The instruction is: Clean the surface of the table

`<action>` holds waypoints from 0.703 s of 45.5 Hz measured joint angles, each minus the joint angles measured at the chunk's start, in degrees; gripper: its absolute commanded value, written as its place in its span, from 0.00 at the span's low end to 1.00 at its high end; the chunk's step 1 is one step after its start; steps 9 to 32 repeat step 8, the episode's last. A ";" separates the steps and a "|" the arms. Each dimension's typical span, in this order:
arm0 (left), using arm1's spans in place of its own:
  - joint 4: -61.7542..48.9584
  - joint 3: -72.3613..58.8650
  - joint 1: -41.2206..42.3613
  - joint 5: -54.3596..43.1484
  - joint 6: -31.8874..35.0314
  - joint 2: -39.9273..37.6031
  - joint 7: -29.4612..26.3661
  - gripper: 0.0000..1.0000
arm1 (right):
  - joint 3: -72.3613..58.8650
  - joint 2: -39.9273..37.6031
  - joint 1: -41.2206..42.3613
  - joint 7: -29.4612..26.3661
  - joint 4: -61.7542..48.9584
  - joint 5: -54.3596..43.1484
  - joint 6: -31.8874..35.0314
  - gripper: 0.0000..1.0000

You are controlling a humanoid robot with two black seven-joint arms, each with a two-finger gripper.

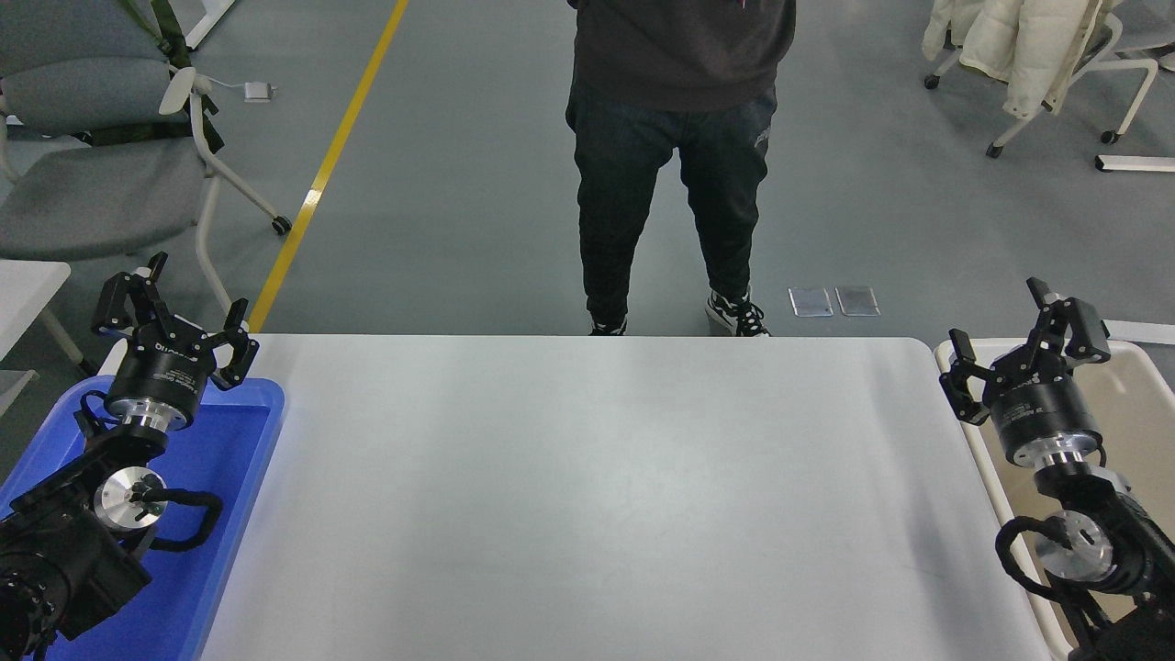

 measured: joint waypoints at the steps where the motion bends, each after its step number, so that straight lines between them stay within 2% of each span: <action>1: 0.00 0.00 0.00 0.00 0.00 0.00 0.00 1.00 | -0.36 0.20 0.15 0.10 -0.03 -0.12 0.02 1.00; 32: 0.00 0.00 0.00 0.00 0.00 0.00 0.00 1.00 | -1.95 1.09 1.63 0.48 -1.21 -0.52 0.04 1.00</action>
